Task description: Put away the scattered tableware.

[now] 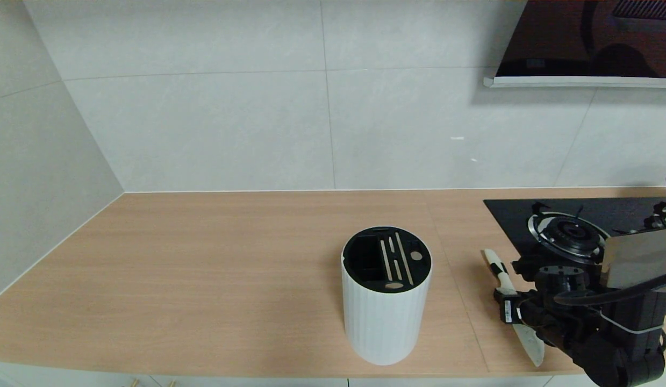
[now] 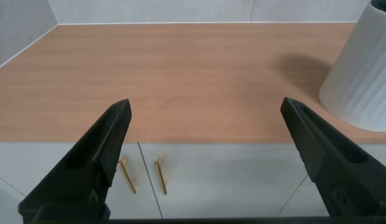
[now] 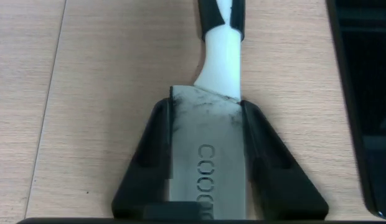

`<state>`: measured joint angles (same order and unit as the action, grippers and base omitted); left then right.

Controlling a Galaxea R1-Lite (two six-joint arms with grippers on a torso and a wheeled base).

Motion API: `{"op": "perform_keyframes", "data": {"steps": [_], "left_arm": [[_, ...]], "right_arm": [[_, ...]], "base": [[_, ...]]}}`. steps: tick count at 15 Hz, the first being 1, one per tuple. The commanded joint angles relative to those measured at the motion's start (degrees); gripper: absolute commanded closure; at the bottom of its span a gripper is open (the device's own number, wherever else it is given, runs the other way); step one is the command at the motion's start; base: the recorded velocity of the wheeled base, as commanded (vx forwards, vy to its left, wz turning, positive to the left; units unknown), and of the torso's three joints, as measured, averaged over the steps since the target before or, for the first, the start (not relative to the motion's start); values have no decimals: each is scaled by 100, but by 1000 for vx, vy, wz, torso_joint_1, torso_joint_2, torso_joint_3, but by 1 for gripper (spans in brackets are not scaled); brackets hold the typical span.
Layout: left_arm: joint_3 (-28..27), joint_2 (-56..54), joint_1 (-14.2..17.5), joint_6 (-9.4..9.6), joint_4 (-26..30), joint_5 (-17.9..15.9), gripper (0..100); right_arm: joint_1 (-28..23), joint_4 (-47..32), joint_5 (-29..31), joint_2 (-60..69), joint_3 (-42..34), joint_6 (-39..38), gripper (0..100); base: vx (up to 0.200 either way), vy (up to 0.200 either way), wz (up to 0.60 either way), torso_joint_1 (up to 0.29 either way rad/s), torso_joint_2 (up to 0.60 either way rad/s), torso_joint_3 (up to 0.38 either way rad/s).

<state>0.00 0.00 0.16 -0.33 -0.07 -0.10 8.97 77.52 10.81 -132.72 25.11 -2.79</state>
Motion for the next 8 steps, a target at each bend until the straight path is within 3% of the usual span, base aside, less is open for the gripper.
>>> {"op": "perform_keyframes", "data": {"steps": [1, 8], "left_arm": [[0, 9, 2, -2, -1, 1, 0], [0, 9, 2, -2, -1, 1, 0]], "right_arm": [[-1, 0, 0, -8, 2, -2, 100], [8, 9, -9, 484, -103, -2, 100]], "base": [[0, 0, 0, 0, 0, 0], [0, 0, 0, 0, 0, 0]]}}
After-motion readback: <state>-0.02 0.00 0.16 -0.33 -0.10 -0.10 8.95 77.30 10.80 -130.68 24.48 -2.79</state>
